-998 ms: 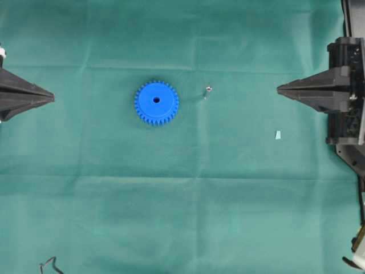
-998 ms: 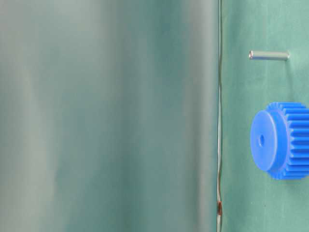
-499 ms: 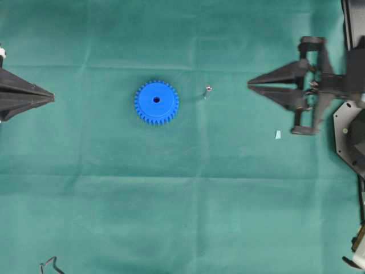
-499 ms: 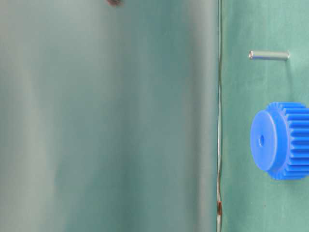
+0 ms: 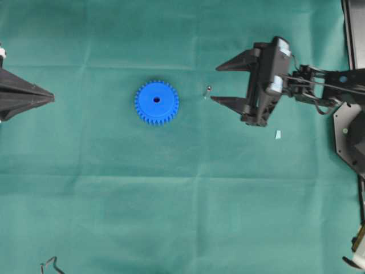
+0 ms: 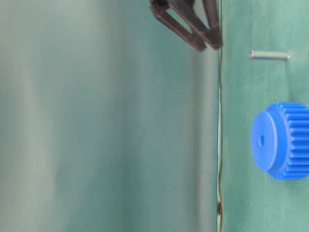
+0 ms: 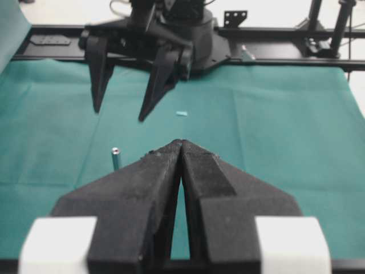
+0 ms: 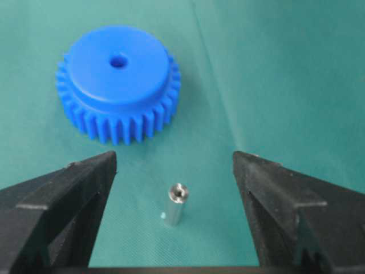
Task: Insert the shaft into the center hole of the gear.
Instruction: 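Move the open right gripper left toward the upright silver shaft, then close the right gripper around the silver shaft and lift it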
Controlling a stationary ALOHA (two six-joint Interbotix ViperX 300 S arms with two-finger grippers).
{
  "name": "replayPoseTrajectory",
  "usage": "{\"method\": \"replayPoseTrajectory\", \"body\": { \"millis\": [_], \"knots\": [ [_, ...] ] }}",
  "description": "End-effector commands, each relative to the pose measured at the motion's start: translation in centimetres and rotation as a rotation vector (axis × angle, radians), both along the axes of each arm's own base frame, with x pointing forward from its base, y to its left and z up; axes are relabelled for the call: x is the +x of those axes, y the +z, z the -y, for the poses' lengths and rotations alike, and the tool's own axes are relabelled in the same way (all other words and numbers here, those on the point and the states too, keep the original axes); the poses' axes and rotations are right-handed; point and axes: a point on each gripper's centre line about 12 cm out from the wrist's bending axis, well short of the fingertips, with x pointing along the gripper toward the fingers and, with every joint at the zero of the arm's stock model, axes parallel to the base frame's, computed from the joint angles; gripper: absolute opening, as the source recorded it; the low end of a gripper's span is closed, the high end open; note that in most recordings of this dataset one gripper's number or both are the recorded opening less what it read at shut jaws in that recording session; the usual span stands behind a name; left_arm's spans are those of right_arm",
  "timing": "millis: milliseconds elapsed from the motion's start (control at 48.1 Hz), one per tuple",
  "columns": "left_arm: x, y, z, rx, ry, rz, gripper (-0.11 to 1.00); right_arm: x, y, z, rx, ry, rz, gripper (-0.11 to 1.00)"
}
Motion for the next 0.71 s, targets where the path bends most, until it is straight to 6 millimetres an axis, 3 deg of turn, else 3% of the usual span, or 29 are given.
{"method": "replayPoseTrajectory", "body": {
  "millis": [0, 270, 686],
  "knots": [
    [0.3, 0.9, 0.0, 0.004, -0.002, 0.020, 0.00, 0.9, -0.2, 0.6, 0.006, -0.021, 0.008, 0.86],
    [0.3, 0.9, 0.0, 0.007, -0.002, 0.020, 0.00, 1.9, -3.0, 1.1, 0.035, -0.051, -0.054, 0.86],
    [0.2, 0.6, 0.0, 0.006, 0.001, -0.008, 0.00, 2.0, -4.1, 1.2, 0.047, -0.063, -0.078, 0.83]
  ]
}}
